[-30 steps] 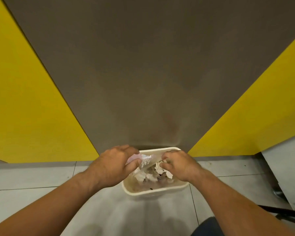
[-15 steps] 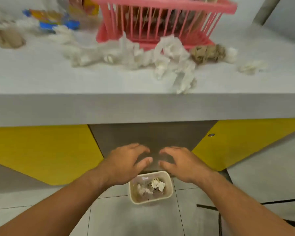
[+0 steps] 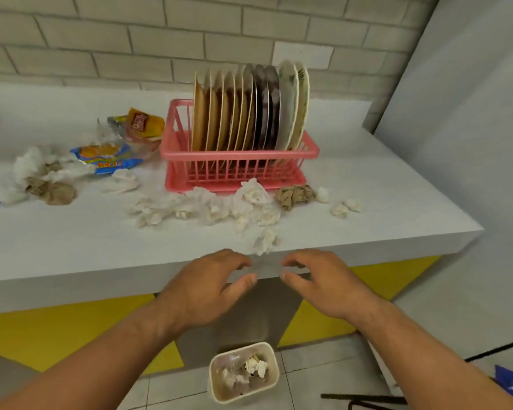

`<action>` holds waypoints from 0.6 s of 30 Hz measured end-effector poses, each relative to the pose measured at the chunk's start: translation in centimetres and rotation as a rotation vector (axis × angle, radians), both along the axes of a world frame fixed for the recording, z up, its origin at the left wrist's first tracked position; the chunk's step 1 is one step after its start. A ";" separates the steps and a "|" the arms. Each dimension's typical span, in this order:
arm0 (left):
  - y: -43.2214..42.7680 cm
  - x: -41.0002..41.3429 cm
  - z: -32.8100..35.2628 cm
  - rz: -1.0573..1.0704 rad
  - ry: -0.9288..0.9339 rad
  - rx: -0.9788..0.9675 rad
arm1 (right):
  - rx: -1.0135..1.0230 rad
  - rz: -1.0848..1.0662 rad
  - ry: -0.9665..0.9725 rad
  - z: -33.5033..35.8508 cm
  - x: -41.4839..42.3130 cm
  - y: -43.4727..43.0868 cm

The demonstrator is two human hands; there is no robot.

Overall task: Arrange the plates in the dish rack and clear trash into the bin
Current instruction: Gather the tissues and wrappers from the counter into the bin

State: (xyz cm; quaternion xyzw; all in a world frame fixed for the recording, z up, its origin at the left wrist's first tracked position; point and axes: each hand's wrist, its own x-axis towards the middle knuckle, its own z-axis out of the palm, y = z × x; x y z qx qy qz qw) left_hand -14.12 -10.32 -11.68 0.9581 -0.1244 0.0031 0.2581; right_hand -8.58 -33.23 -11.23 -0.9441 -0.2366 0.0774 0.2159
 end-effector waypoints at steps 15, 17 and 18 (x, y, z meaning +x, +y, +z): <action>-9.9 12.3 4.5 0.102 -0.139 0.075 | -0.127 -0.225 -0.129 1.1 17.1 -12.6; -10.9 13.4 4.5 0.097 -0.139 0.097 | -0.151 -0.169 -0.073 0.6 19.0 -13.3; -11.4 14.0 4.5 0.094 -0.134 0.108 | -0.172 -0.134 -0.033 0.3 19.8 -13.5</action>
